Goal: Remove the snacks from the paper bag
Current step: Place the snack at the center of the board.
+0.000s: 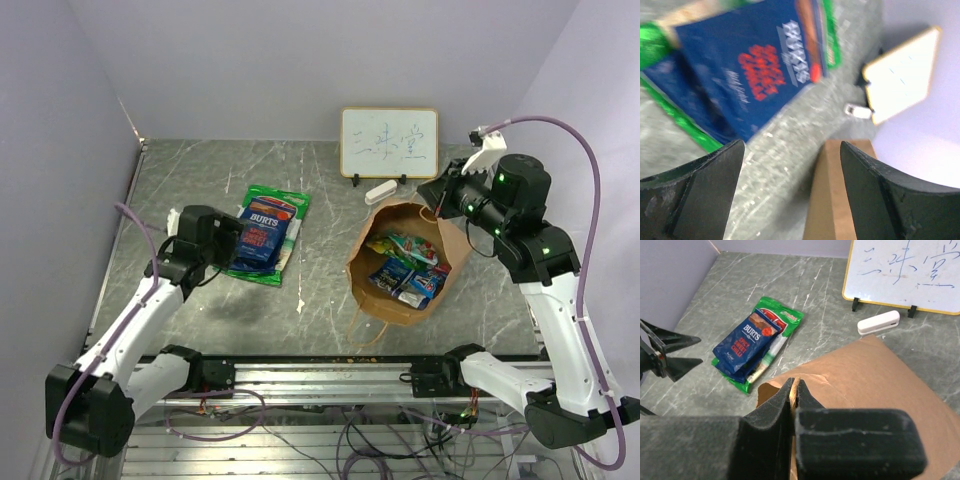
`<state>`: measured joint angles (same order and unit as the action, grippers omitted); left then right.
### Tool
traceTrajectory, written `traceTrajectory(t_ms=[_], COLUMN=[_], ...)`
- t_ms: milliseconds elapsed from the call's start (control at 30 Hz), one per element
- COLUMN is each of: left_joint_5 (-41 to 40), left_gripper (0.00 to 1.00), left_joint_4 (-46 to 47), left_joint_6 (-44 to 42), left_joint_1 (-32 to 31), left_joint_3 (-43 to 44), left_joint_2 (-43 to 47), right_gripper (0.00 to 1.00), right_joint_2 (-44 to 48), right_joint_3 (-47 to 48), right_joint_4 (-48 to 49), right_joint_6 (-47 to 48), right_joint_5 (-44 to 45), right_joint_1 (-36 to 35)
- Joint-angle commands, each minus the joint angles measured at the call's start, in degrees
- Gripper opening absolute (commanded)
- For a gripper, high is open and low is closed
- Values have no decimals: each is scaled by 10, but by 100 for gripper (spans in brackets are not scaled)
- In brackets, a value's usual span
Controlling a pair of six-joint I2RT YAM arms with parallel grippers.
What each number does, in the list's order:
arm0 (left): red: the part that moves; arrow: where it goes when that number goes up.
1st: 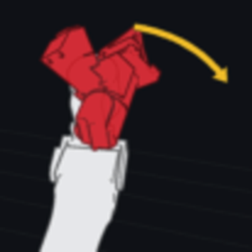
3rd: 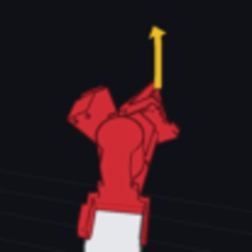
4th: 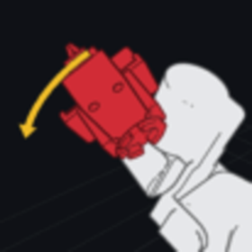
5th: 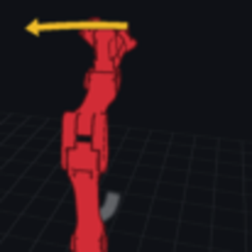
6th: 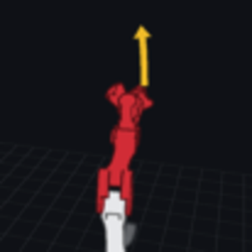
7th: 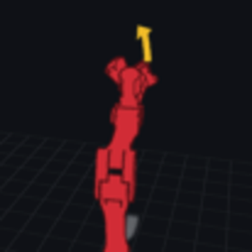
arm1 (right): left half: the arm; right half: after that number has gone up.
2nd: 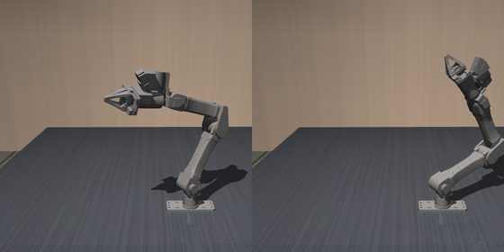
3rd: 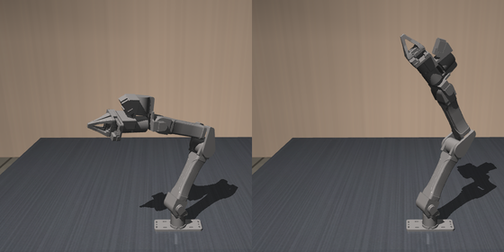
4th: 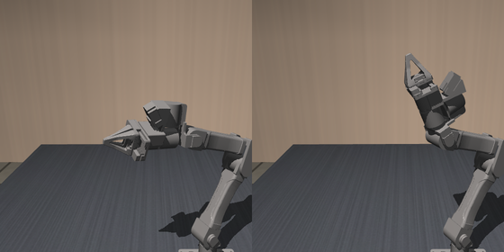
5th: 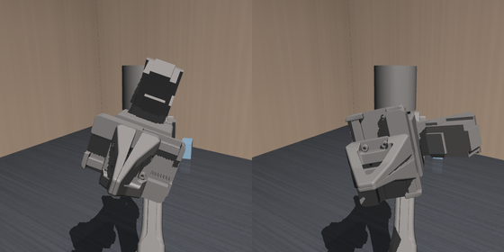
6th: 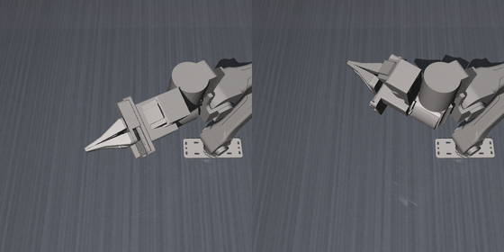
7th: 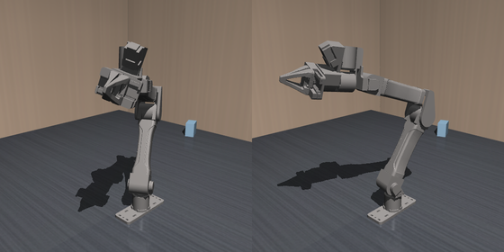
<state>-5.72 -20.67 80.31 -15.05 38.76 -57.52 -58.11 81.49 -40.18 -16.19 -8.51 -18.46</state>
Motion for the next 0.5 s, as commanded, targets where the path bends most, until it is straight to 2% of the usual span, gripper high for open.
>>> traceTrajectory(t_ms=[0, 100, 333, 467], left_joint_5=[-18, -64, -162, -213], left_gripper=[88, 88, 83, 83], left_joint_4=[-3, 16, 140, 184], left_joint_6=[-89, -161, -331, -476], left_joint_1=[-55, -126, -364, -499], left_joint_3=[83, 141, 206, 257], left_joint_2=[29, 15, -51, -120], right_gripper=[0, 0, 0, 0], right_joint_2=[11, 14, 16, 19], right_joint_3=[-14, -20, -24, -20], right_joint_4=[25, 26, 27, 23], right_joint_6=[0, -2, -2, -1], right_joint_5=[-21, -24, -25, -18], right_joint_1=[-1, -1, -2, -1])
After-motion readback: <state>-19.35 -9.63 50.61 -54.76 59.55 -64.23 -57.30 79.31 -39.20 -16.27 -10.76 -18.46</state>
